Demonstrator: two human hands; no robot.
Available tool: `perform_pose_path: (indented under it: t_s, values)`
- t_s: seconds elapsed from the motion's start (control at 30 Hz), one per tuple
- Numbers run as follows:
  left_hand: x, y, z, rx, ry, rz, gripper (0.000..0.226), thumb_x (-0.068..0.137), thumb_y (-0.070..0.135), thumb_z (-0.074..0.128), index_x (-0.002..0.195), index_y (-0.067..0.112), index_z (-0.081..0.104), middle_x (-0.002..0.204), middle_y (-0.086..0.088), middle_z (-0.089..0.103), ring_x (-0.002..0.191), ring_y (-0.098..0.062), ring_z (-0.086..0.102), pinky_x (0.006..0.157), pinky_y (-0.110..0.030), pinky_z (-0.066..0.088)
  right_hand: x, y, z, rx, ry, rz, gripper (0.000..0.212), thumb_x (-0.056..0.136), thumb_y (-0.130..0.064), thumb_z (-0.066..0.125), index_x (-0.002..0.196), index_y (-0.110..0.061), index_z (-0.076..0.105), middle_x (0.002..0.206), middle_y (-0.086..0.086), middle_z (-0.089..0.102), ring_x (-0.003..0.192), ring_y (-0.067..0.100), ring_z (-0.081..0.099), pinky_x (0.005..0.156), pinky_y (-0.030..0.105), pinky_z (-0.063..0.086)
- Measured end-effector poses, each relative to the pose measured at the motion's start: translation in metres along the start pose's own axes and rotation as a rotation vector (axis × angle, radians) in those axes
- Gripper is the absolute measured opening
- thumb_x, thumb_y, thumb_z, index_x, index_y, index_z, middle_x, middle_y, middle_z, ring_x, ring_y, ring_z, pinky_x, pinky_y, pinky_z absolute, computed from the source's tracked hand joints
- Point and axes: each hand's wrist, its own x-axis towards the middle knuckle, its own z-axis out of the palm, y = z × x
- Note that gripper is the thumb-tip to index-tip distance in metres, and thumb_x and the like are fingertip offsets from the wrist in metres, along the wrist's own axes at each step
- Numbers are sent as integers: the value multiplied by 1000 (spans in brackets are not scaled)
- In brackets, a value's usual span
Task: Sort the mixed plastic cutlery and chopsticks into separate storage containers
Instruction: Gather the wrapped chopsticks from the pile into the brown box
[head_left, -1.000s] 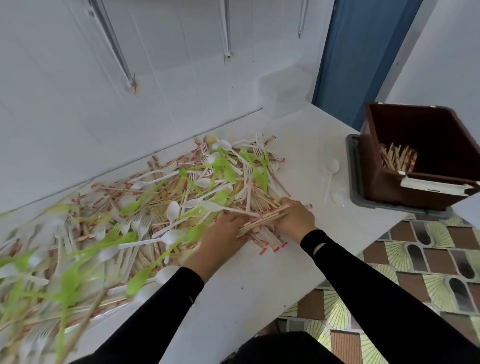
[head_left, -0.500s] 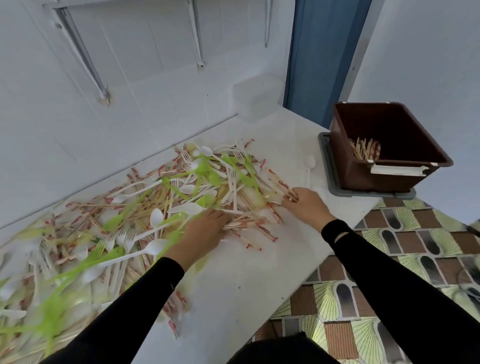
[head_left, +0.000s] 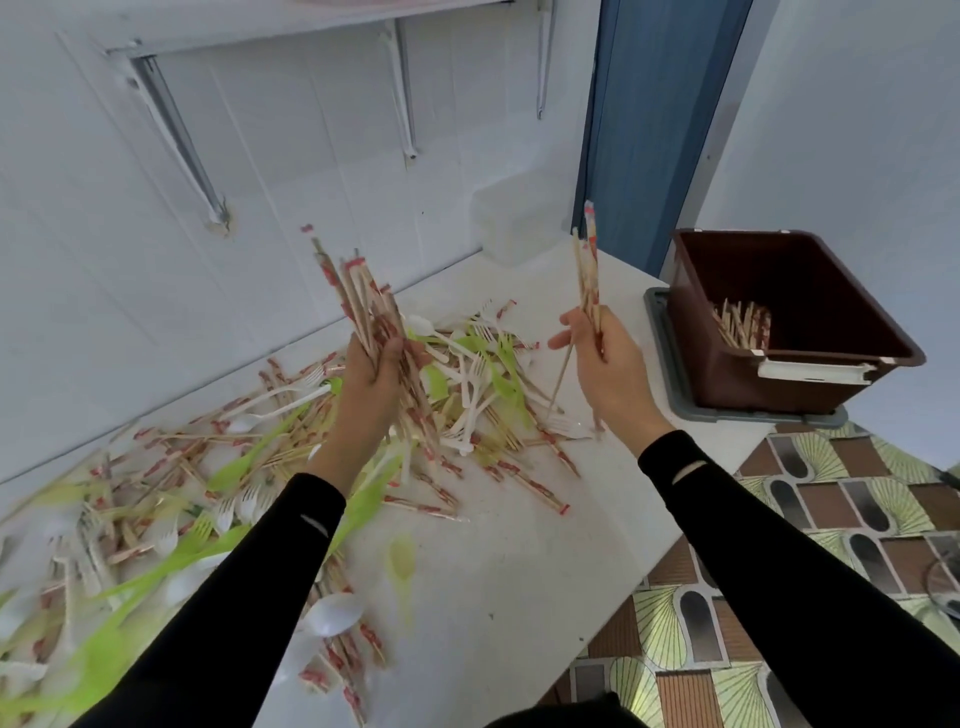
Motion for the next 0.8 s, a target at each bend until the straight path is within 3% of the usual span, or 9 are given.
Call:
perform_pose_path:
  t_s: [0.07, 0.17, 0.23, 0.3, 0.4, 0.5, 0.6, 0.7, 0.8]
  values:
    - [1, 3, 3, -57, 54, -30, 20, 105, 20, 43, 117, 5, 47, 94, -7, 66, 88, -21, 69, 78, -37, 58, -9, 10, 7, -5, -51, 2, 22, 105, -28, 42, 101, -15, 59, 85, -4, 70, 51, 5, 42, 50, 13, 35]
    - [-9, -1, 12, 45, 105, -6, 18, 103, 26, 49, 106, 9, 53, 85, -16, 65, 75, -14, 65, 67, -30, 55, -27, 32, 15, -40, -195, 60, 26, 105, -32, 42, 102, -10, 55, 85, 3, 65, 49, 0, 43, 51, 15, 34]
    - [-19, -9, 19, 88, 114, -2, 20, 102, 28, 50, 103, 9, 55, 80, -10, 65, 71, -11, 62, 64, -28, 52, -35, 49, 21, -162, -319, 103, 27, 105, -35, 40, 102, -11, 53, 85, 7, 63, 56, 0, 45, 55, 22, 35]
    - [-29, -21, 25, 96, 71, -8, 17, 101, 26, 52, 104, 9, 56, 81, -5, 65, 74, -11, 64, 67, -21, 51, -37, 58, 25, -246, -382, 146, 28, 105, -37, 38, 102, -14, 53, 86, 8, 62, 65, 10, 48, 58, 22, 34]
    - [-41, -37, 29, 95, 9, -69, 24, 98, 27, 57, 119, 17, 51, 101, -3, 68, 95, -10, 67, 80, -17, 52, -31, 51, 28, -176, -340, 118, 24, 106, -32, 35, 100, -15, 52, 81, -1, 60, 61, 11, 47, 58, 24, 37]
    - [-49, -48, 29, 142, -62, -145, 28, 95, 27, 64, 119, 26, 52, 102, 4, 68, 94, -4, 65, 77, -13, 50, -25, 44, 30, -155, -318, 103, 25, 106, -33, 37, 93, -15, 47, 71, 2, 51, 57, 13, 42, 55, 26, 35]
    - [-52, -57, 28, 186, -105, -165, 18, 97, 26, 61, 113, 32, 54, 96, 0, 69, 84, -13, 67, 72, -20, 53, -26, 60, 34, -370, -437, 195, 24, 101, -29, 50, 84, -12, 49, 70, 0, 48, 60, 14, 42, 51, 21, 32]
    - [-49, -58, 27, 175, -49, -211, 13, 100, 30, 53, 109, 22, 57, 85, 6, 67, 83, -12, 68, 73, -24, 51, -33, 77, 44, -538, -512, 287, 25, 93, -33, 59, 78, -14, 53, 78, 2, 58, 70, 20, 55, 59, 29, 39]
    - [-43, -52, 23, 104, 0, -202, 25, 103, 32, 47, 104, 10, 56, 72, 7, 65, 74, -22, 68, 73, -36, 56, -37, 81, 58, -710, -502, 210, 30, 91, -43, 59, 91, -13, 59, 96, 5, 60, 84, 24, 60, 66, 32, 44]
